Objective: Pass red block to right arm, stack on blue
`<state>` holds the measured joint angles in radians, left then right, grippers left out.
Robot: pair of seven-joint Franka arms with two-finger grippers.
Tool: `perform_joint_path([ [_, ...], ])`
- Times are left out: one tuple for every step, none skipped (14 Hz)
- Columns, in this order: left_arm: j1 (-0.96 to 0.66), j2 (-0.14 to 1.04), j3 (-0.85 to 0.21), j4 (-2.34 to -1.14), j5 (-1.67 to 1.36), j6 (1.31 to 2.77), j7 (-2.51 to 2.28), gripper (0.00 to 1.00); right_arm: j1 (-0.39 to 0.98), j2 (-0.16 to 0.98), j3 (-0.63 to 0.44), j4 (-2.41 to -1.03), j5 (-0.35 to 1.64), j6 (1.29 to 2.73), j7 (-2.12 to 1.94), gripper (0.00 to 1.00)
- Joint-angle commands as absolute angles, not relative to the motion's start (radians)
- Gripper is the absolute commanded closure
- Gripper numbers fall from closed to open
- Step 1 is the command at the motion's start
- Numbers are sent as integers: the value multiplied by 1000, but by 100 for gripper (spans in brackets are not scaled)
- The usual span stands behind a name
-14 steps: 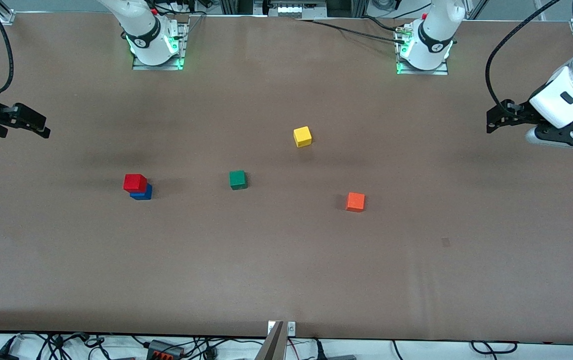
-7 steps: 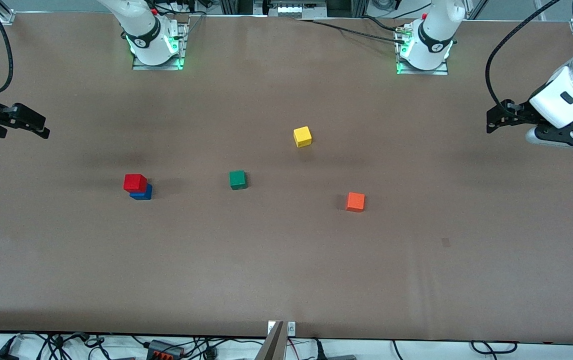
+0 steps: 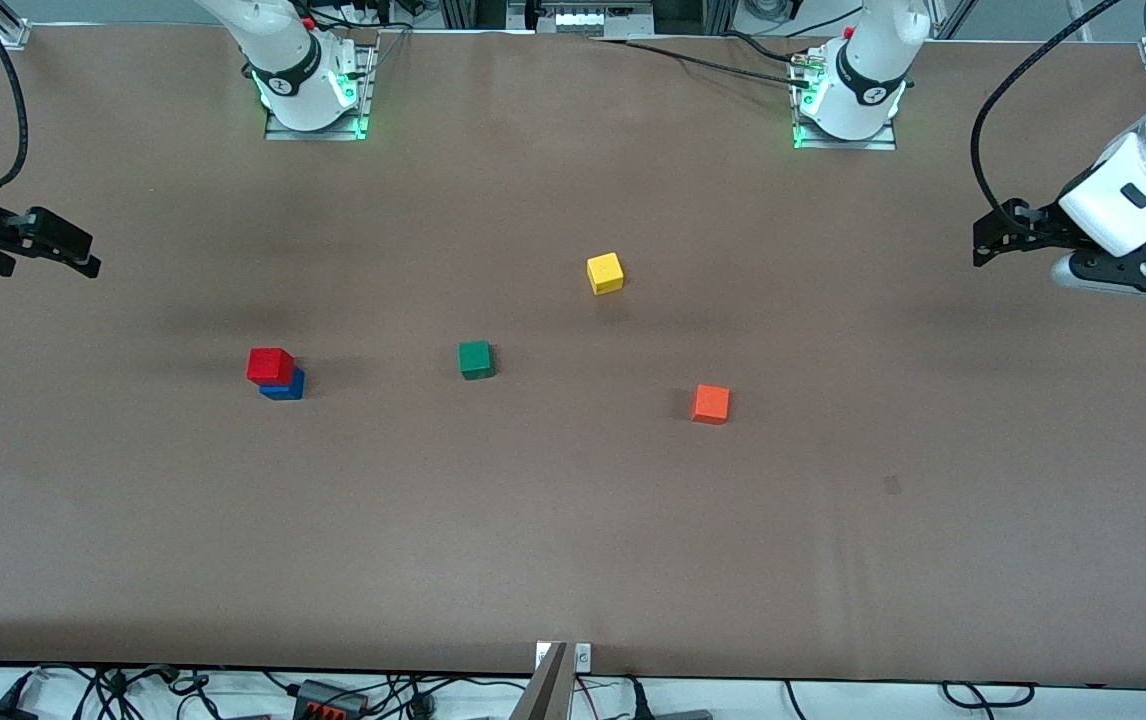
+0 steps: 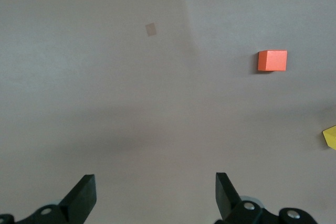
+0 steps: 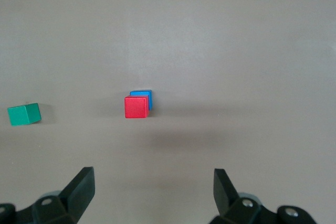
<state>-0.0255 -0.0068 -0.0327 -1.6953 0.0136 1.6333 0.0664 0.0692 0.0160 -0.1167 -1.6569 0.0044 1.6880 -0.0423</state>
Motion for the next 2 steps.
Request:
perform_joint_path([
  [-28, 3, -28, -1667, -3, 1612, 87, 0, 69, -15, -115, -1689, -9, 1698, -40, 0],
  [-28, 3, -28, -1667, -3, 1612, 87, 0, 69, -17, -117, -1690, -9, 1697, -40, 0],
])
